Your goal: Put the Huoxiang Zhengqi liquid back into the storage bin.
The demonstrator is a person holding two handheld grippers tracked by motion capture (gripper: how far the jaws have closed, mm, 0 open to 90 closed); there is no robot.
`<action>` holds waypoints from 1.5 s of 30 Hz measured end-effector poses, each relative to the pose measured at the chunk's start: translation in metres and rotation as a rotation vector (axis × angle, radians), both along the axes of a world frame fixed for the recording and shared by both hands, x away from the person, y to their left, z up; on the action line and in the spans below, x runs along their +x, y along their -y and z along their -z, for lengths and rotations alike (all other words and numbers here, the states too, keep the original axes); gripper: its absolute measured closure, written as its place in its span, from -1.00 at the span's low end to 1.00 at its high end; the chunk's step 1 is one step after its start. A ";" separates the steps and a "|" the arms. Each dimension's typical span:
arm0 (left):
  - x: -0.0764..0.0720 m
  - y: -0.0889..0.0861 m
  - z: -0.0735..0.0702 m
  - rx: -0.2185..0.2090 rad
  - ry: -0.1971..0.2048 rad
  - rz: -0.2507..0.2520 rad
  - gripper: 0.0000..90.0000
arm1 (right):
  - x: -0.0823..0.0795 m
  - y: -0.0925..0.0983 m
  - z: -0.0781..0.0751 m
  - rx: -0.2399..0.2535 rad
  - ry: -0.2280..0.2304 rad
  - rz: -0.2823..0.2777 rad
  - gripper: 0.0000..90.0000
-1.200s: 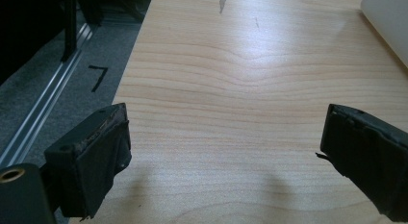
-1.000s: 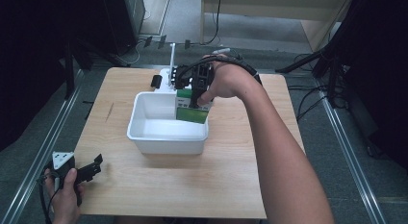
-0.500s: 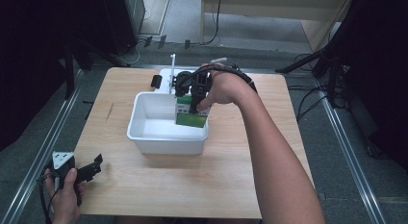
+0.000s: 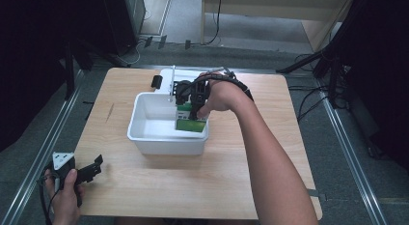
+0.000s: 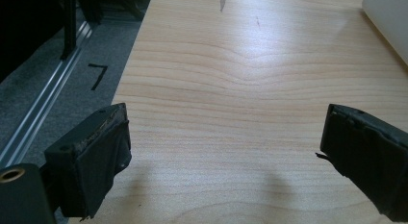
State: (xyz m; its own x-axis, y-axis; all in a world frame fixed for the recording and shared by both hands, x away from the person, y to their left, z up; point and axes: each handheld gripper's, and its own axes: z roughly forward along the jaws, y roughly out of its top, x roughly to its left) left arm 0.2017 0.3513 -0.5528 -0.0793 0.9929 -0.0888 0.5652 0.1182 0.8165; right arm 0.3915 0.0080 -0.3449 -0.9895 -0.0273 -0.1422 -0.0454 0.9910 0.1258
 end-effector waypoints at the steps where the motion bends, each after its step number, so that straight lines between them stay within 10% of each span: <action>1: 0.000 0.000 0.000 0.000 0.000 0.000 -0.91 | 0.000 0.000 0.002 0.000 -0.004 0.006 0.43; 28: 0.000 0.000 0.000 -0.002 0.000 0.000 -0.91 | 0.005 -0.009 0.049 -0.045 -0.018 -0.010 0.42; 45: 0.000 0.000 0.000 0.000 0.002 -0.001 -0.91 | 0.006 -0.006 0.048 -0.023 -0.012 0.025 0.28</action>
State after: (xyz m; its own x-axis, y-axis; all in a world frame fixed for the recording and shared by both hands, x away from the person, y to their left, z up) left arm 0.2020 0.3510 -0.5530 -0.0798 0.9928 -0.0894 0.5638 0.1190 0.8173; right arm 0.3978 0.0139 -0.3925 -0.9915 -0.0056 -0.1297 -0.0192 0.9944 0.1038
